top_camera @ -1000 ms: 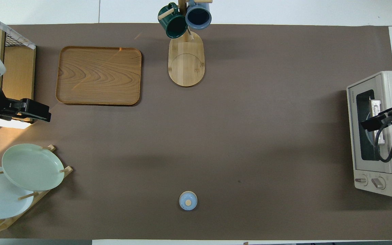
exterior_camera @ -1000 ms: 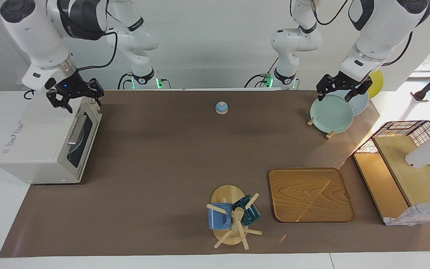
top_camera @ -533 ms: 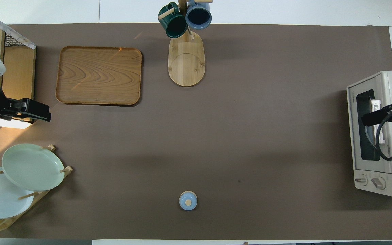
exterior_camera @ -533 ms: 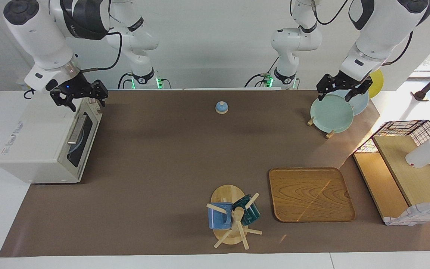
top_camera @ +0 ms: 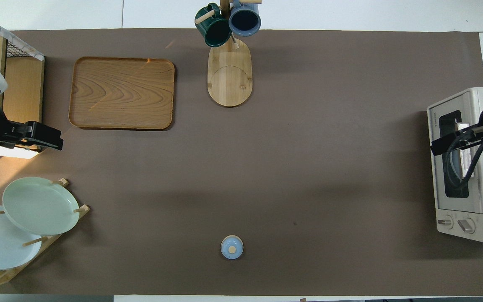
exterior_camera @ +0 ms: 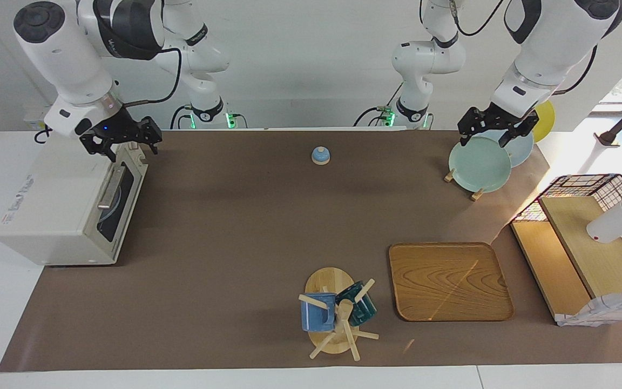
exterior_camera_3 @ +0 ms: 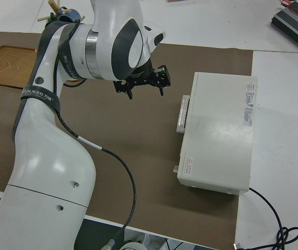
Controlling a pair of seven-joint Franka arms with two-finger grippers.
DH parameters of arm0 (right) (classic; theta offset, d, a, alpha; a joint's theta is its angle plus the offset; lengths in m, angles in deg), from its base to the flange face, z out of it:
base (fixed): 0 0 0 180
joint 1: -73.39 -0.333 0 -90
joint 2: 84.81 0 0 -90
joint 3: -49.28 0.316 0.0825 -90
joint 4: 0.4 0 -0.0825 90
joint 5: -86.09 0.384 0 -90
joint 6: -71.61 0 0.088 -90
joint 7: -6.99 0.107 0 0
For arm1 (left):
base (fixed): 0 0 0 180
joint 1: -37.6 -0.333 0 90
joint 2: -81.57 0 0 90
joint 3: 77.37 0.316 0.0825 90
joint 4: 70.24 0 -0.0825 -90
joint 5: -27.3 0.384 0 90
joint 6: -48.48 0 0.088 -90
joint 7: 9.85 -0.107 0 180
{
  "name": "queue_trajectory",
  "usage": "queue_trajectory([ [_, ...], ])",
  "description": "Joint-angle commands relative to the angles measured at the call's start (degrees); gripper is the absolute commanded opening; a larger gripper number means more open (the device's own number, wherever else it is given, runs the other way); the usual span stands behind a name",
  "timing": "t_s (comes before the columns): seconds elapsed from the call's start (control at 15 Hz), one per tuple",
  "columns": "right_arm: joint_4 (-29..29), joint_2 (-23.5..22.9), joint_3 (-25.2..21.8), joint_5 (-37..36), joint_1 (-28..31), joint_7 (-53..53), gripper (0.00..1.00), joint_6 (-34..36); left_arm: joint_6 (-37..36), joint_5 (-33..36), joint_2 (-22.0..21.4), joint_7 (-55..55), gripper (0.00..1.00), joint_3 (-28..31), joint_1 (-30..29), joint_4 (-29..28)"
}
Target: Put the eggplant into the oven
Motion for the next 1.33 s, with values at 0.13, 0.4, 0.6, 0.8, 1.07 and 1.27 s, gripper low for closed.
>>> queue_trajectory([
  [0.13,0.72,0.86,-0.74,1.07,-0.35,2.03,1.00,0.24,-0.84,-0.11,0.14,-0.38,1.00,-0.05,-0.50,0.48],
  [0.4,0.64,0.95,-1.00,1.16,-0.35,2.03,1.00,0.33,-0.84,-0.11,0.14,-0.38,1.00,-0.05,-0.50,0.48],
  [0.6,0.72,1.30,-2.58,1.16,-0.44,1.95,1.00,0.42,-0.84,-0.11,0.14,-0.38,1.00,-0.05,-0.41,0.48],
  [0.8,0.72,1.39,-2.50,1.16,-0.35,2.03,1.00,0.51,-0.84,-0.11,0.14,-0.38,1.00,-0.05,-0.50,0.48],
  [1.07,0.55,1.39,-2.50,1.60,0.26,2.12,1.00,0.24,-0.84,-0.11,0.14,-0.38,1.00,-0.05,-0.50,0.48],
  [1.27,0.37,1.39,-2.50,1.60,0.26,2.03,1.00,0.07,-0.84,-0.11,0.14,-0.38,1.00,-0.05,-0.50,0.48],
])
